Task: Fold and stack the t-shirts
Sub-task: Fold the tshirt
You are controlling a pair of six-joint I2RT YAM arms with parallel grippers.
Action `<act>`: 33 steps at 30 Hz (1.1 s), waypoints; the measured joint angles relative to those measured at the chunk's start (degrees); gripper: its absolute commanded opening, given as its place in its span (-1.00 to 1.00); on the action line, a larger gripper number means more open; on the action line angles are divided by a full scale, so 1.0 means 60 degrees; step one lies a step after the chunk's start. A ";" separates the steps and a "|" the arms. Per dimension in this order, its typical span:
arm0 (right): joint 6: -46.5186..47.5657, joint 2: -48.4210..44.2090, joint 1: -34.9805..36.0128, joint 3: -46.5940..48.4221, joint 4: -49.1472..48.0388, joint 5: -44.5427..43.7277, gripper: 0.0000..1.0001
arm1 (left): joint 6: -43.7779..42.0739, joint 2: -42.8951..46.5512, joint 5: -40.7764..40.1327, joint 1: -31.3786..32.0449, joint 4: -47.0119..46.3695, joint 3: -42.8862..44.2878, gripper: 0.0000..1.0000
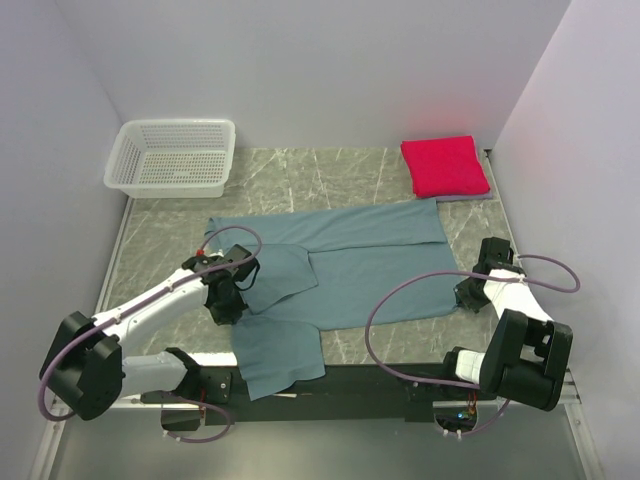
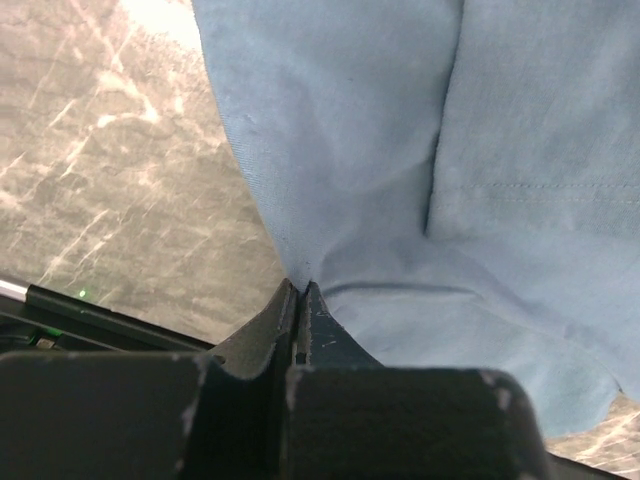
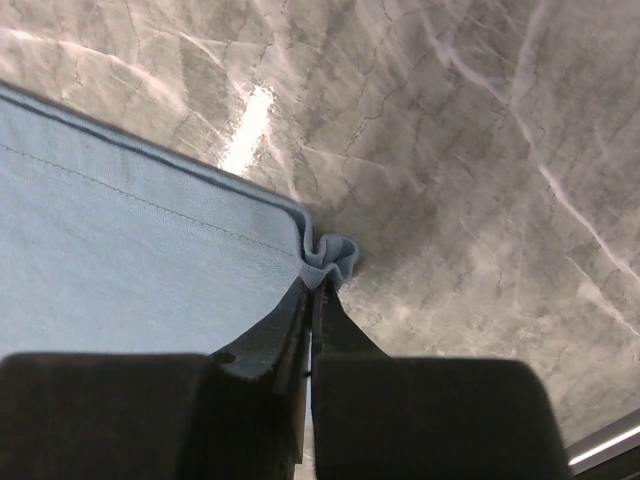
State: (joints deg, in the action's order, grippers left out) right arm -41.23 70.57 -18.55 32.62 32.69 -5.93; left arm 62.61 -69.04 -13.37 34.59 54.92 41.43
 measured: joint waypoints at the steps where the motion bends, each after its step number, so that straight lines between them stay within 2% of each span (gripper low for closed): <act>1: -0.0022 -0.0011 0.0000 0.0000 0.0018 -0.0022 -1.00 | 0.0000 0.0044 -0.0004 -0.0004 0.0047 0.0004 -0.99; 9: -0.0080 -0.0630 0.0000 0.0044 0.0965 -0.0222 -1.00 | -0.0055 0.0466 0.0015 -0.0149 0.0499 0.0011 -0.99; 15: -0.0047 -0.0670 0.0000 0.0849 0.1490 0.0011 -1.00 | -0.0284 0.0743 0.0102 -0.0586 0.0692 0.0164 -0.98; 24: 0.0106 0.0652 0.0000 0.2208 0.1581 0.0637 -1.00 | -0.1297 0.0601 0.0645 -0.2073 0.0539 0.0619 -0.98; 33: 0.0291 0.1905 0.0004 0.3202 0.1519 0.1118 -1.00 | -0.2510 -0.0867 0.0925 -0.3268 -0.0040 0.1789 -0.95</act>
State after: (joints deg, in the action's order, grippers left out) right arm -39.48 82.00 -18.52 51.83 41.80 0.78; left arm 47.55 -74.24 -7.81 14.98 54.68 52.16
